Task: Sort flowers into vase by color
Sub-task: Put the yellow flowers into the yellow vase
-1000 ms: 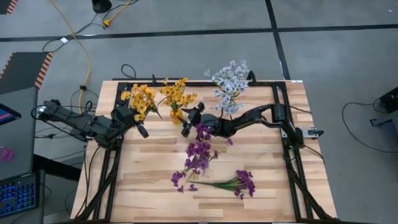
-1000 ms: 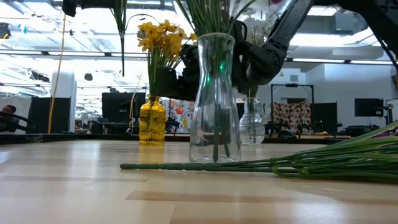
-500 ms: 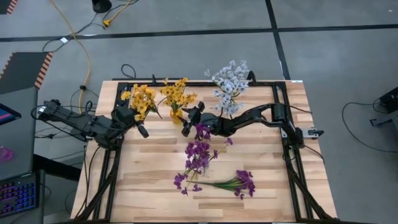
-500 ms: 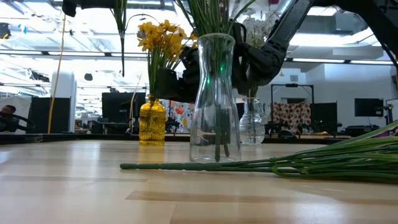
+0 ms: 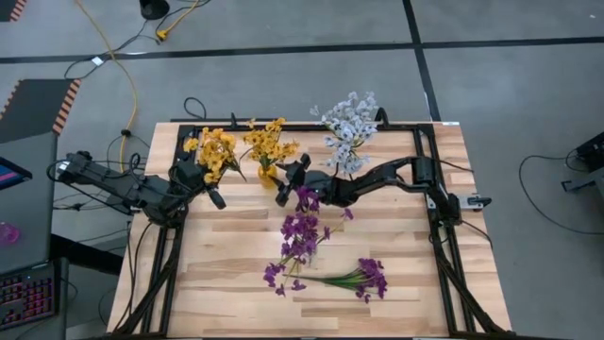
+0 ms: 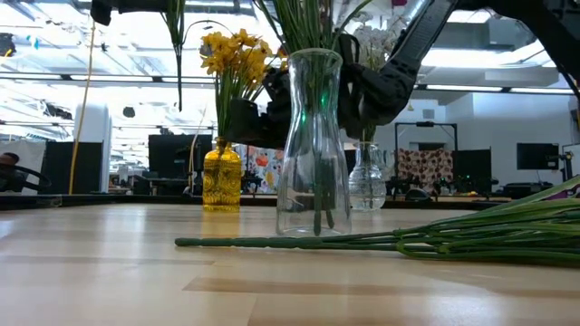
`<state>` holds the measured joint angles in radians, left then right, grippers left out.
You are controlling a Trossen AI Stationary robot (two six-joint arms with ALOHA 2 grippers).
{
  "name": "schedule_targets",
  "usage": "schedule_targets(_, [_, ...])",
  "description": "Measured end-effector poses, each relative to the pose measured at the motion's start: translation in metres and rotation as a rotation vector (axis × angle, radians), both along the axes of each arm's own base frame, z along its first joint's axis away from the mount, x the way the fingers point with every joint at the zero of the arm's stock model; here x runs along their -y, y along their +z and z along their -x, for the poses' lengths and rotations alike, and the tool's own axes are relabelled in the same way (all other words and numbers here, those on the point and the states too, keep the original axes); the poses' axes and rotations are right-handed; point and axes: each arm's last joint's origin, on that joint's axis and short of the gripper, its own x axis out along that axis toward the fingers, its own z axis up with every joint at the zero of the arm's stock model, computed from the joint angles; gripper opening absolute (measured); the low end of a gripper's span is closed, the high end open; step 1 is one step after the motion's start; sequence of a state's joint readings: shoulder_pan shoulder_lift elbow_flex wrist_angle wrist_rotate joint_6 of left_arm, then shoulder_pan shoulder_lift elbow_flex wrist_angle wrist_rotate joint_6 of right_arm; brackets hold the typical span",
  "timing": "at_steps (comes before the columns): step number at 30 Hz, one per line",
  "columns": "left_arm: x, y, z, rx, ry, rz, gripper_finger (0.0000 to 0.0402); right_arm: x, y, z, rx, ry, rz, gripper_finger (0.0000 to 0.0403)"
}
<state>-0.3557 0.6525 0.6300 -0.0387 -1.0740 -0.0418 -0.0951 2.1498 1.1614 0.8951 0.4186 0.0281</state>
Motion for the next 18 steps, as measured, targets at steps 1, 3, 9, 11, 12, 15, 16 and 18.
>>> schedule_targets(1, [0.0, 0.0, 0.0, 0.0, 0.0, 0.0, 0.0011, 0.0, 0.0, 0.0, 0.004, 0.0, 0.001, 0.0238])
schedule_targets(3, [0.0, 0.0, 0.0, 0.0, 0.0, 0.0, 0.0011, 0.0, 0.002, -0.002, 0.005, 0.0, 0.006, 0.0238])
schedule_targets(9, [0.0, 0.0, 0.0, 0.005, 0.001, 0.005, 0.0011, 0.001, -0.012, -0.016, -0.008, 0.003, 0.012, 0.0238])
schedule_targets(11, [0.0, 0.0, 0.0, 0.002, -0.001, 0.005, 0.0011, 0.001, -0.015, -0.021, 0.0, 0.003, 0.014, 0.0238])
schedule_targets(12, [0.0, 0.0, -0.001, 0.003, -0.01, 0.006, 0.0011, 0.001, -0.015, -0.023, 0.009, 0.004, 0.014, 0.0238])
schedule_targets(15, [0.001, 0.0, -0.001, 0.002, -0.023, 0.006, 0.0011, 0.002, -0.015, -0.026, 0.015, 0.002, 0.014, 0.0238])
schedule_targets(16, [0.001, 0.0, -0.001, 0.003, -0.024, 0.006, 0.0011, 0.003, -0.014, -0.027, 0.019, 0.001, 0.015, 0.0238])
schedule_targets(18, [0.001, 0.0, -0.001, 0.003, -0.024, 0.007, 0.0011, 0.006, -0.012, -0.027, 0.027, -0.005, 0.014, 0.0238])
